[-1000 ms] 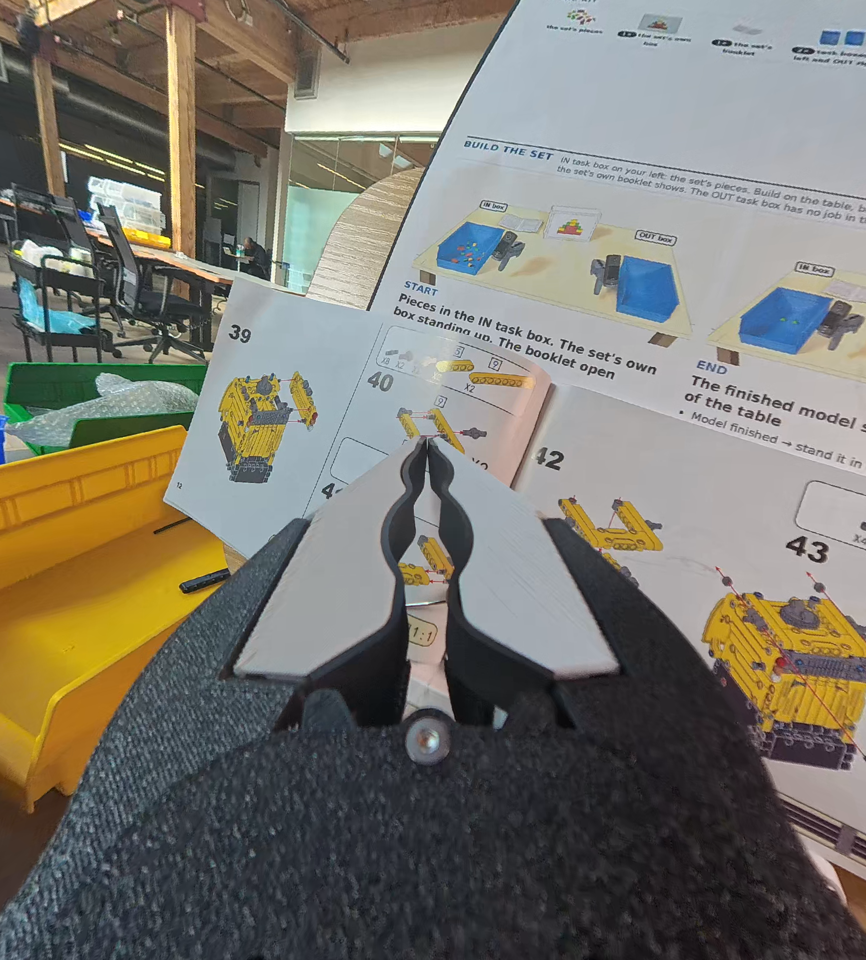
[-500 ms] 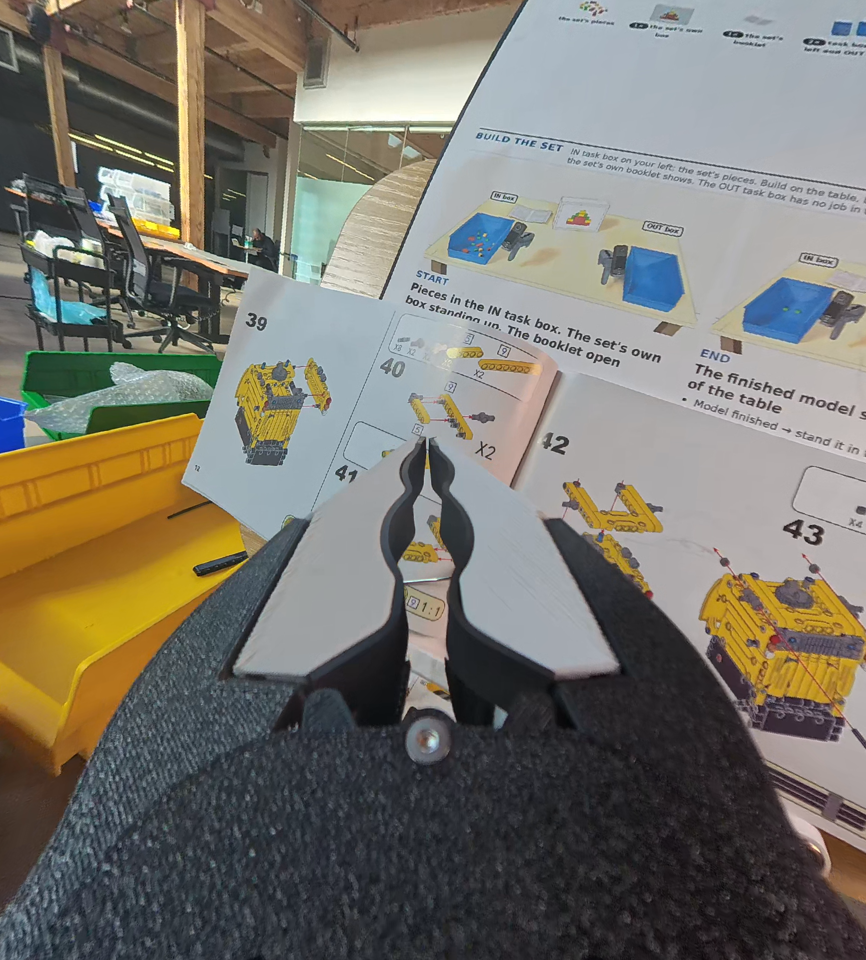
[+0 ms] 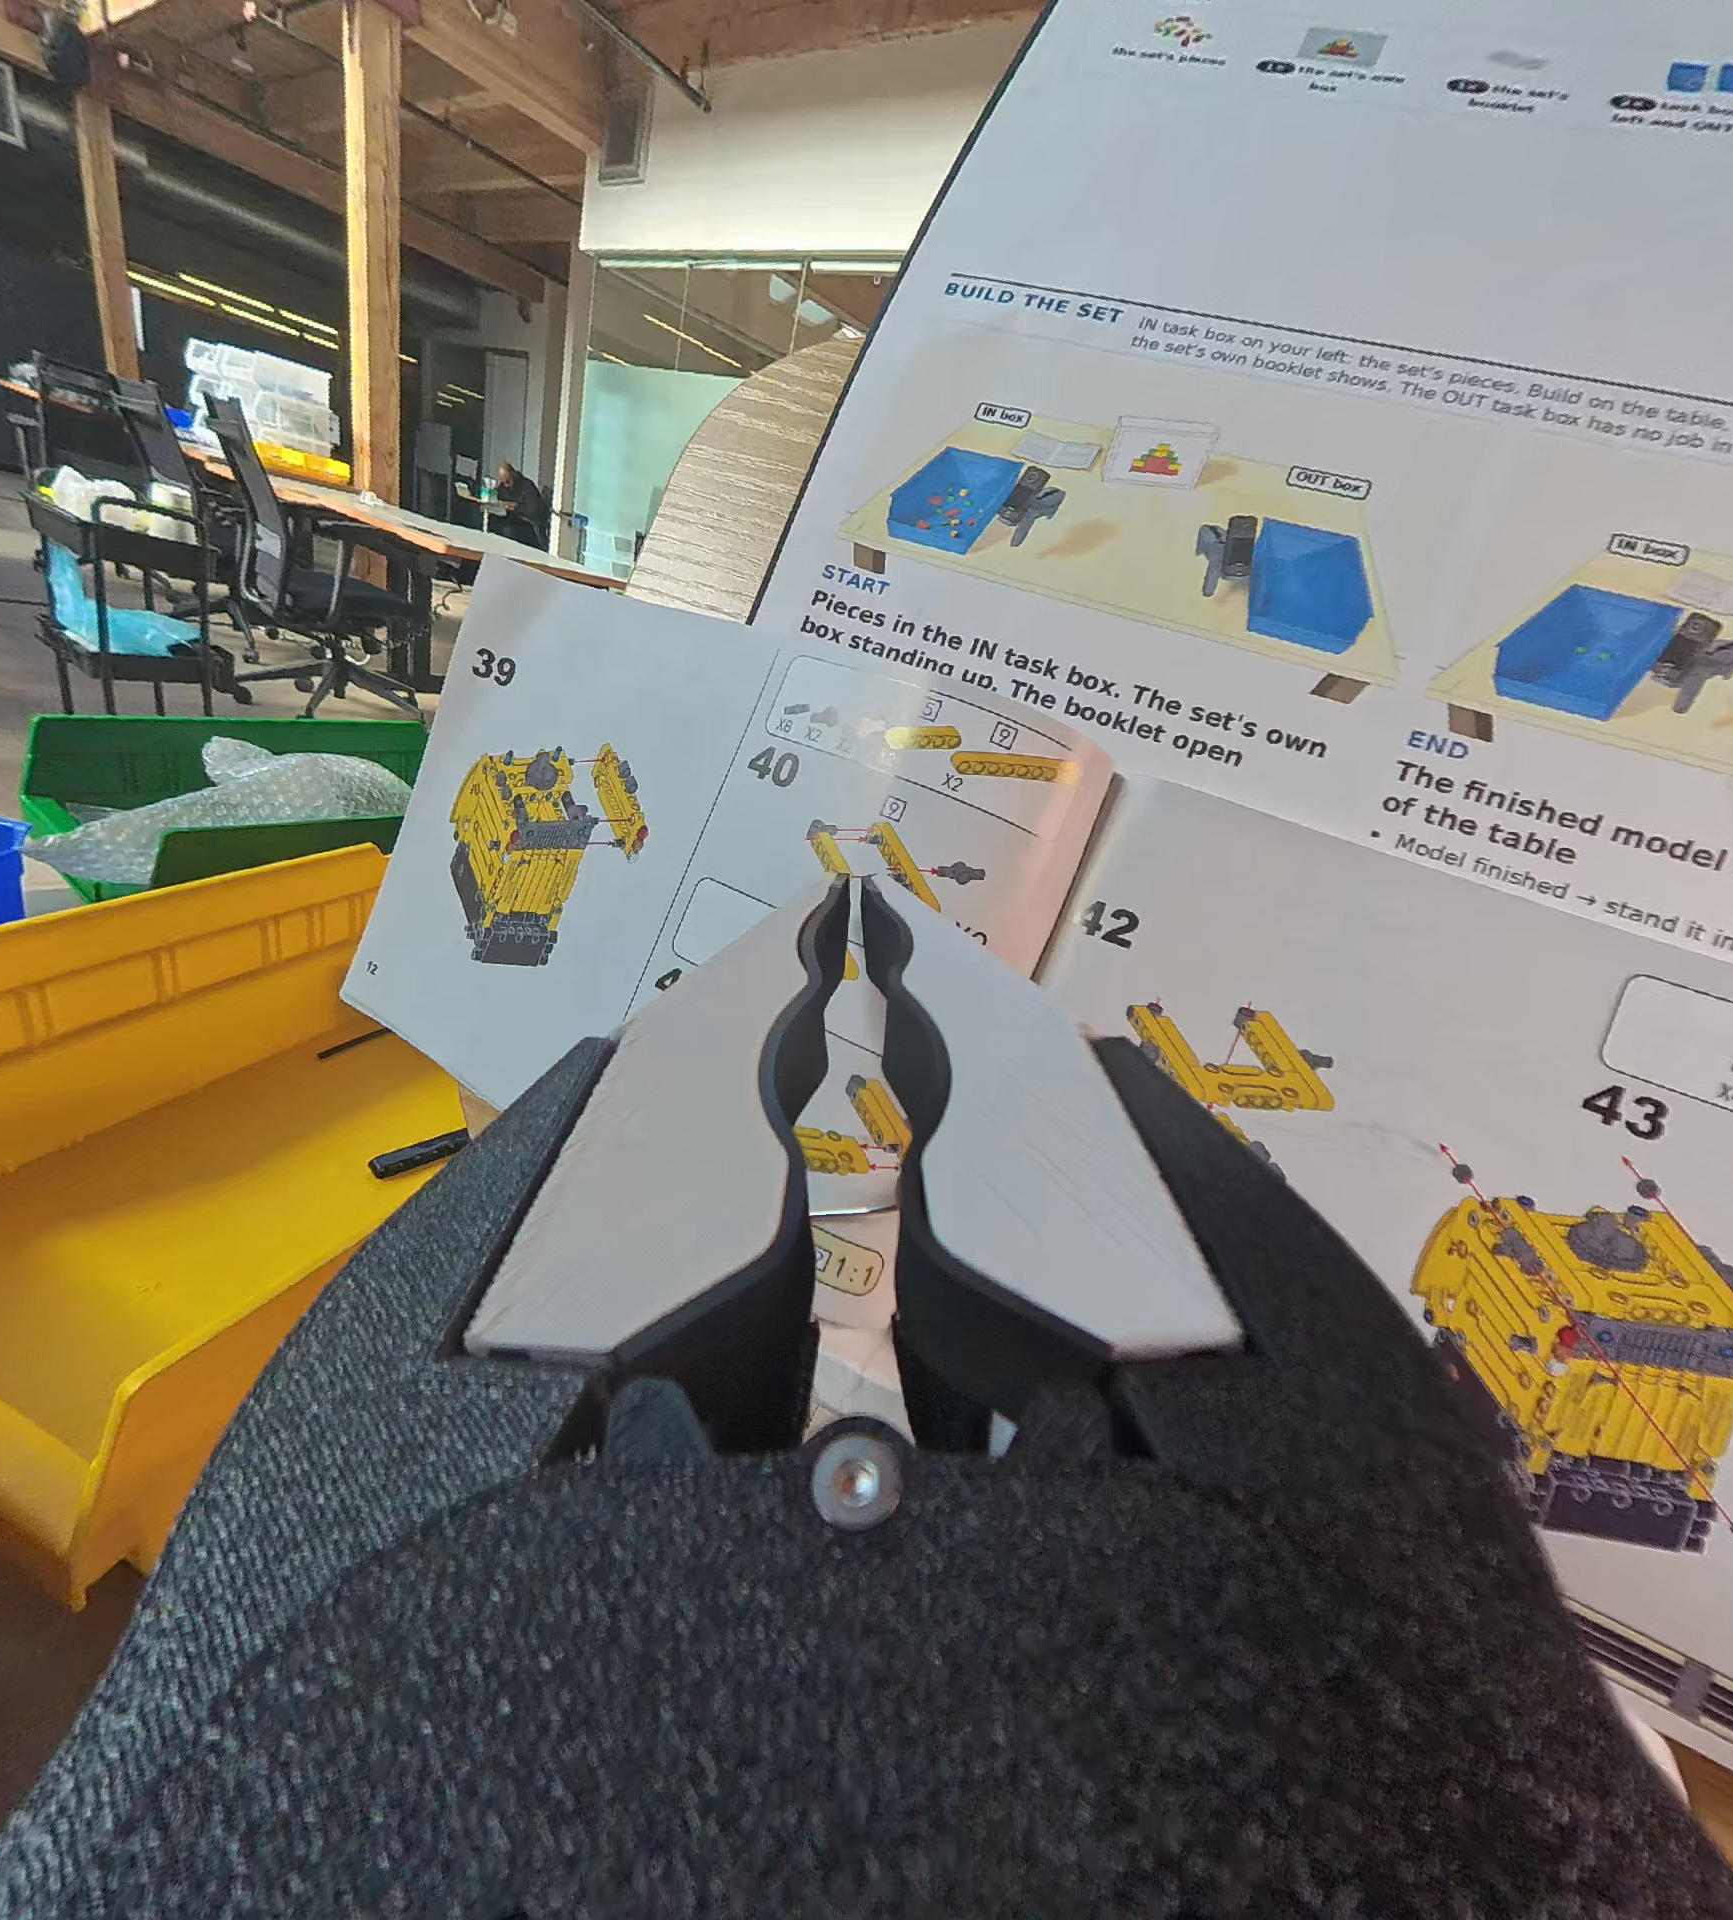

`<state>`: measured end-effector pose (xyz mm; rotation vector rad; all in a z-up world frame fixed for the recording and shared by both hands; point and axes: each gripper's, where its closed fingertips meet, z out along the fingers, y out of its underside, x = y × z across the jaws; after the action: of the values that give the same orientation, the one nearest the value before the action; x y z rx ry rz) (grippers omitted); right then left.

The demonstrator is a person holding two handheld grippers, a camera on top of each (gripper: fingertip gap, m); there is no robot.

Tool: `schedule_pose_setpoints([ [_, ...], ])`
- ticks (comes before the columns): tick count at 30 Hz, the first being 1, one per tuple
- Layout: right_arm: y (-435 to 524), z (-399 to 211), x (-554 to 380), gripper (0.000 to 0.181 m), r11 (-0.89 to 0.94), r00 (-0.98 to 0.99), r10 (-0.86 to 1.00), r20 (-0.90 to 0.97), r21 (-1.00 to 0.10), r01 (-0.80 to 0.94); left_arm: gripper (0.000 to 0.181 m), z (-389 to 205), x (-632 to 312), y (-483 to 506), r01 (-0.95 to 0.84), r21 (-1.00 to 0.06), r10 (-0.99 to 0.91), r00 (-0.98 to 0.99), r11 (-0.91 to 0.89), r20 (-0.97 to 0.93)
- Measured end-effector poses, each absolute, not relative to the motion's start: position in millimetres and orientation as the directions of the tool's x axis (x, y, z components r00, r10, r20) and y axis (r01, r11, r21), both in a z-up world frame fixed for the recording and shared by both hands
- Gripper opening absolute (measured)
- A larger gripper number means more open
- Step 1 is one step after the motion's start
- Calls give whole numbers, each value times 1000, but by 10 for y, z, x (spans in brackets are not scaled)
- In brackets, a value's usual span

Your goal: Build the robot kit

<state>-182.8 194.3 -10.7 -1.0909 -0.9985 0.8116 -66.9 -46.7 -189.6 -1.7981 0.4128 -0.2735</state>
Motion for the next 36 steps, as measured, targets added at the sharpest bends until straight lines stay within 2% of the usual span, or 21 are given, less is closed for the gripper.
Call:
schedule_pose_setpoints([
  [18, 2035, -154, -1779, 2, 274, 379, 892, 247, -962, -19, 25, -1893, -660, -475, -142, -965, -418, 908, -221, -37],
  [26, 1790, -147, -1425, 5, 288, 346, 900, 267, -957, -12, 25, -1892, -655, -484, -157, -964, -418, 907, -215, -55],
  [30, 1469, -349, -1162, 6, 269, 237, 931, 277, -961, 67, 24, -1895, -633, -499, -184, -961, -422, 903, -208, -81],
  [36, 907, -1079, -574, 10, 295, 17, 948, 318, -897, 329, 24, -1840, -569, -548, -230, -957, -431, 892, -178, -134],
])
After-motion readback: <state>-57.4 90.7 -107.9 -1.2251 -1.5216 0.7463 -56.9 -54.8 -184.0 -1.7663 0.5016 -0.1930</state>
